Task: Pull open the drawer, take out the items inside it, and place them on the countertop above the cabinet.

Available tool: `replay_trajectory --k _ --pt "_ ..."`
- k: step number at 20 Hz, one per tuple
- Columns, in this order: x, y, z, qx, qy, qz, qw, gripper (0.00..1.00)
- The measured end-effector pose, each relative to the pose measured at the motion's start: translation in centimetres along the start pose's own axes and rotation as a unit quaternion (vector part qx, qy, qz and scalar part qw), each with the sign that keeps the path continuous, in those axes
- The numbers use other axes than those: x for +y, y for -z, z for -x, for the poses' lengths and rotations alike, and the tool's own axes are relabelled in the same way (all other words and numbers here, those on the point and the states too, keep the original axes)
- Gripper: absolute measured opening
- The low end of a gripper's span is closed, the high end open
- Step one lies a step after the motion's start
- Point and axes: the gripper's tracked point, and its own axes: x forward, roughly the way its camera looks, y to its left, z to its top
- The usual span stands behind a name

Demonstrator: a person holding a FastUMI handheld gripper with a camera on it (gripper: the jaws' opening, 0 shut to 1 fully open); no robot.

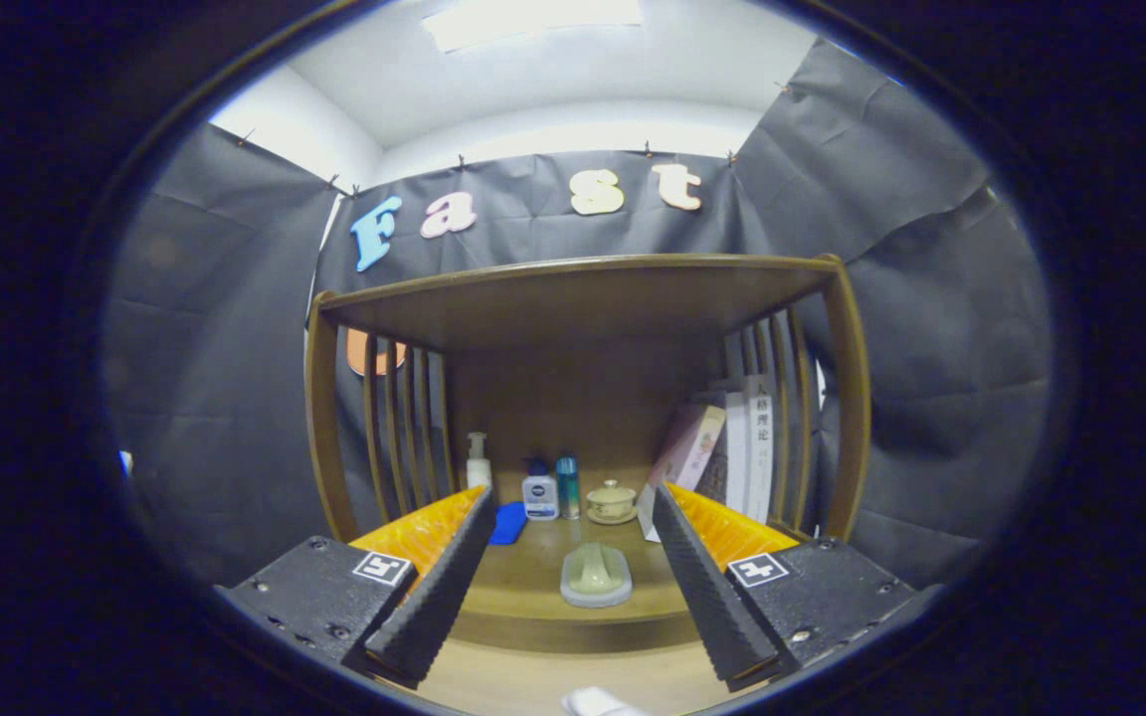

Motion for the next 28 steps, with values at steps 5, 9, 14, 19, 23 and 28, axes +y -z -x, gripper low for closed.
replay_trajectory --k 5,9,14,19,23,28 --pt "0.1 4.2 4.1 -0.001 0.003 -0.017 1.000 0.99" --pt "-1.1 9.1 7.0 0.017 0.020 -0.008 1.000 0.99" --pt "-2.2 14.6 10.0 0.050 0.037 0.013 0.998 1.00" --pt "-3.2 18.2 12.1 0.075 0.047 0.021 0.996 1.00" --pt "-3.3 20.0 13.4 0.095 0.042 0.026 0.994 0.99" --pt "-3.5 22.4 13.6 0.124 0.043 0.033 0.991 1.00"
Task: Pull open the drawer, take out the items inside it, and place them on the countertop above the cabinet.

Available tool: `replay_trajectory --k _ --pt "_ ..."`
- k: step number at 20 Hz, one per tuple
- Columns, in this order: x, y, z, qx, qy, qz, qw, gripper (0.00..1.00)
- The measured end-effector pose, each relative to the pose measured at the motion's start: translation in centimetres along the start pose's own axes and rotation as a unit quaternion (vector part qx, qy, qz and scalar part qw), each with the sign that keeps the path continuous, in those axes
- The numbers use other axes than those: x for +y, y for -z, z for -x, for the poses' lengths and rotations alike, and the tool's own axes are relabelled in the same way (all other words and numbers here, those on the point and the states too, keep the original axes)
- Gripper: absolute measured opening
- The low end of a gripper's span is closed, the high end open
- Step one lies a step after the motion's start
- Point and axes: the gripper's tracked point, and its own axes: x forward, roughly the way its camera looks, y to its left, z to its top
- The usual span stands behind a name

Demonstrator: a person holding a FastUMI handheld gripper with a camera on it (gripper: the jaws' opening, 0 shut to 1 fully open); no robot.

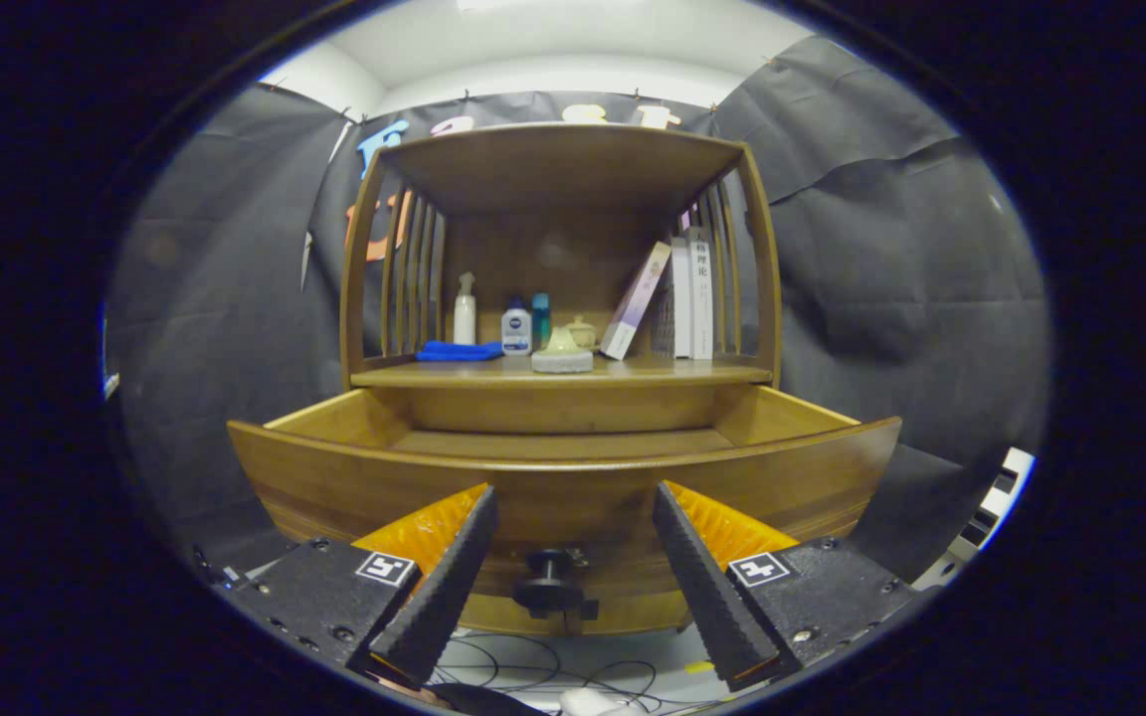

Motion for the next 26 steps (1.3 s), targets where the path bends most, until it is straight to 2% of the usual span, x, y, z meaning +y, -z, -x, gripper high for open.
replay_trajectory --k 4,7,14,17,26 --pt "0.4 1.6 -1.0 0.023 -0.004 0.003 1.000 1.00" --pt "0.5 1.2 -1.1 0.002 -0.003 0.001 1.000 0.99" --pt "0.7 1.1 -2.0 0.000 -0.010 0.005 1.000 0.99" --pt "0.6 0.9 -3.2 0.004 -0.017 -0.010 1.000 0.99" --pt "1.3 -0.2 -8.1 -0.006 -0.005 -0.014 1.000 0.99"
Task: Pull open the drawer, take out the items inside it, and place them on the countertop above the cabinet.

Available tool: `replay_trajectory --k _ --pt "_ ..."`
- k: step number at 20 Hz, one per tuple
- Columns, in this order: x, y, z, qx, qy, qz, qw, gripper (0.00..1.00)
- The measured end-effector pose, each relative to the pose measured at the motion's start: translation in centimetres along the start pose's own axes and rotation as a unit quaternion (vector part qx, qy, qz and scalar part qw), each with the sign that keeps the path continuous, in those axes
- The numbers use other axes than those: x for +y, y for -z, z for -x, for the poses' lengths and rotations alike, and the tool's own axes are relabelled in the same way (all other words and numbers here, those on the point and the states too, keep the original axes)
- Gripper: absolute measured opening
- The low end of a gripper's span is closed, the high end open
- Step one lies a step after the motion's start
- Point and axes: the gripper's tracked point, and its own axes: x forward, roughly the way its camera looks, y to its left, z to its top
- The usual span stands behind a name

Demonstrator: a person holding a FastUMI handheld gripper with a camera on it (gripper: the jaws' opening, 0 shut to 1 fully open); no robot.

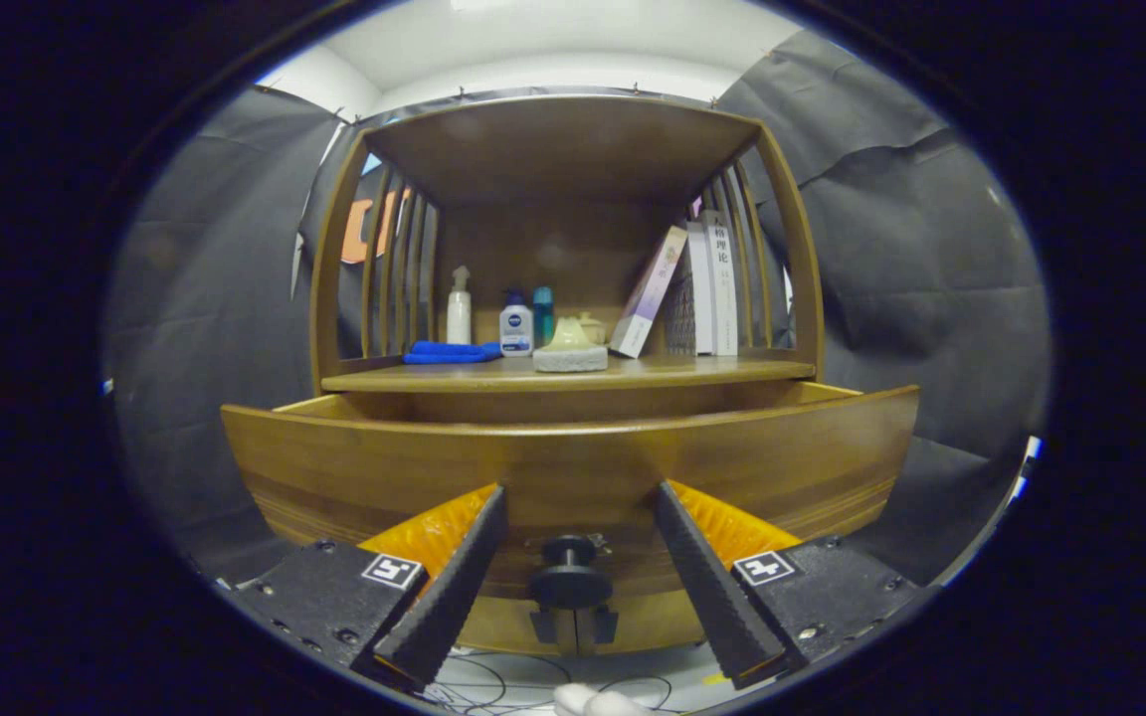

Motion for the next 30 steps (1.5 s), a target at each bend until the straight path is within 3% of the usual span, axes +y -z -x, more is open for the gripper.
replay_trajectory --k 14,22,30 --pt "0.2 -1.2 -8.0 0.006 -0.006 -0.011 1.000 1.00" --pt "0.1 -1.5 -11.6 0.009 0.000 0.015 1.000 1.00" --pt "0.3 -1.7 -11.7 0.034 -0.002 0.001 0.999 0.99"
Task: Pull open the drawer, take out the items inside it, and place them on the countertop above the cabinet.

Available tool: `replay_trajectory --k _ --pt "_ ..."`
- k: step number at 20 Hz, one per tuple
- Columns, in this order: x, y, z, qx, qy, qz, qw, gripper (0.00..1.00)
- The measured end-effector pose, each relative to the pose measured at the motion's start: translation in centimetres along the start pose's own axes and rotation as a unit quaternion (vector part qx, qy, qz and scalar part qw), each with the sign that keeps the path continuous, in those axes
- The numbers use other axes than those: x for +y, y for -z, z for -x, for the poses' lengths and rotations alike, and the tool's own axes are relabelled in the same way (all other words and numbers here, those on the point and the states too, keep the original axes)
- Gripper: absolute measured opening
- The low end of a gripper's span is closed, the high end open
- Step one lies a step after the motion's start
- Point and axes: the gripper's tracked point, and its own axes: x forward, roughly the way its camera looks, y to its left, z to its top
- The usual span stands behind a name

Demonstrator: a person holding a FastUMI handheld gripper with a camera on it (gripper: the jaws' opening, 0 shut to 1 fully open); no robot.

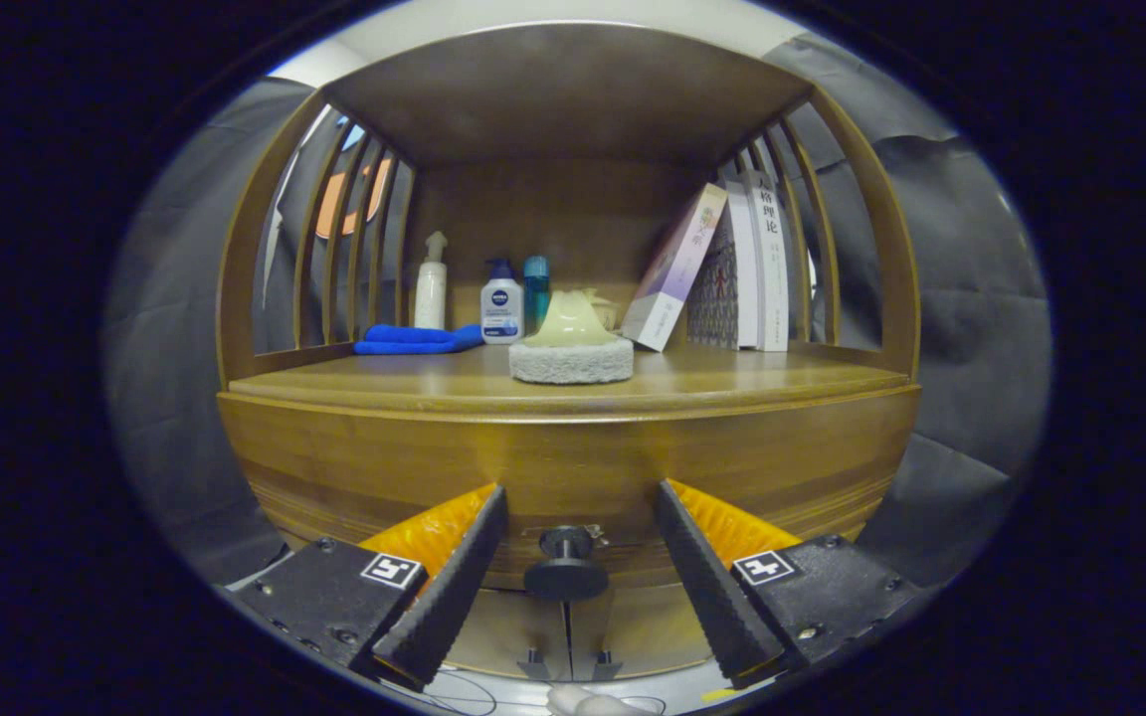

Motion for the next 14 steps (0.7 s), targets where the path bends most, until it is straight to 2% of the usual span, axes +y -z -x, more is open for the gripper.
replay_trajectory --k 4,7,10,14 --pt "-0.7 -2.7 2.5 -0.018 -0.013 -0.003 1.000 0.99" --pt "-1.7 -5.0 7.1 -0.046 -0.018 0.016 0.999 0.99" --pt "-3.1 -7.0 12.6 -0.075 -0.030 0.004 0.997 0.99" --pt "-5.7 -7.6 17.9 -0.070 -0.037 -0.015 0.997 0.99"
